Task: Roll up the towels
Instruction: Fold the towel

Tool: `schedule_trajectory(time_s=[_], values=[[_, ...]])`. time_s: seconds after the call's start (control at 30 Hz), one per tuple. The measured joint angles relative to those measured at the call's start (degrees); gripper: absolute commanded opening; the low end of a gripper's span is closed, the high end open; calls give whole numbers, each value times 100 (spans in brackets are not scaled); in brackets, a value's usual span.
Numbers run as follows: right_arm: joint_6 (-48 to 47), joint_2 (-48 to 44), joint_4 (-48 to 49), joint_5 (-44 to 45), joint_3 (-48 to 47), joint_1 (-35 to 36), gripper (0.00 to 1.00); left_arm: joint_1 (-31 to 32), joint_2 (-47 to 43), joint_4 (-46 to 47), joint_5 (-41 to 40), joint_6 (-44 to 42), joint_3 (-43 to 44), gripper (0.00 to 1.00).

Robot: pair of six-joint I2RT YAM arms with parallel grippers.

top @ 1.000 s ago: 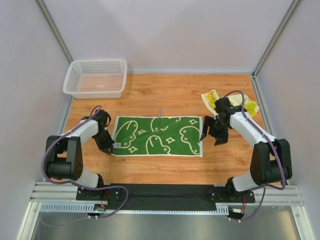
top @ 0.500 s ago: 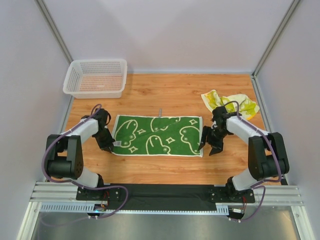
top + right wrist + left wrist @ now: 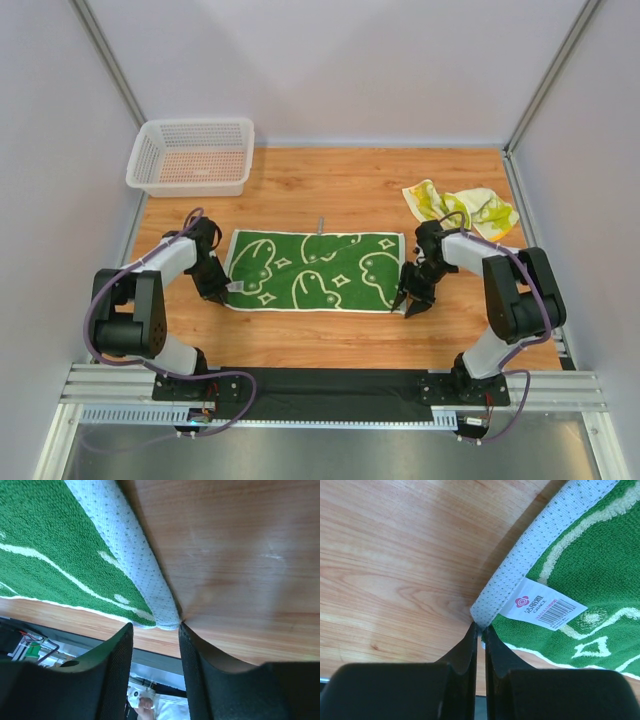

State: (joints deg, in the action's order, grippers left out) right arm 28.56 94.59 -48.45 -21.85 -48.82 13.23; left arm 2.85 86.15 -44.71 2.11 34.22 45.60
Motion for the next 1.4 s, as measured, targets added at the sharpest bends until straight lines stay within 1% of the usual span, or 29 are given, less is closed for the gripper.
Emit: schedule_trajectory(time_s=[0.03, 0.13, 0.2, 0.3, 0.33, 0.4, 0.57, 0.7, 0.97, 1.1, 1.23, 1.4], values=[[13, 22, 2, -17, 0, 7, 34, 0, 0, 0, 7, -2, 0, 0], [11, 52, 26, 2, 4, 13, 22, 0, -33, 0, 42, -2, 0, 0], [13, 59, 37, 28, 4, 13, 19, 0, -83, 0, 50, -2, -2, 0], [0, 59, 24, 111, -7, 13, 11, 0, -157, 0, 68, -2, -2, 0], [-17, 59, 7, 162, -31, 15, 5, 0, -177, 0, 79, -2, -2, 0], [-68, 59, -13, 297, -116, 24, 0, 0, -208, 0, 94, 0, -2, 0], [-153, 55, -15, 501, -334, 22, 0, 0, -313, -28, 168, 4, -4, 0], [-249, -74, -175, 627, -363, 24, 0, 2, -586, -114, 258, 48, -24, 0], [-306, -841, -931, 833, -393, 24, 0, 2, -1344, -774, 579, 317, -39, 0], [-306, -1121, -1434, 938, -734, 24, 0, 2, -1429, -1189, 717, 348, 39, 0], [-339, -1019, -1725, 997, -1405, 20, 0, 2, -1296, -1480, 750, 341, 525, 0], [-466, -334, -1853, 1038, -2312, -52, 0, 0, -693, -1543, 741, 284, 1462, 0]])
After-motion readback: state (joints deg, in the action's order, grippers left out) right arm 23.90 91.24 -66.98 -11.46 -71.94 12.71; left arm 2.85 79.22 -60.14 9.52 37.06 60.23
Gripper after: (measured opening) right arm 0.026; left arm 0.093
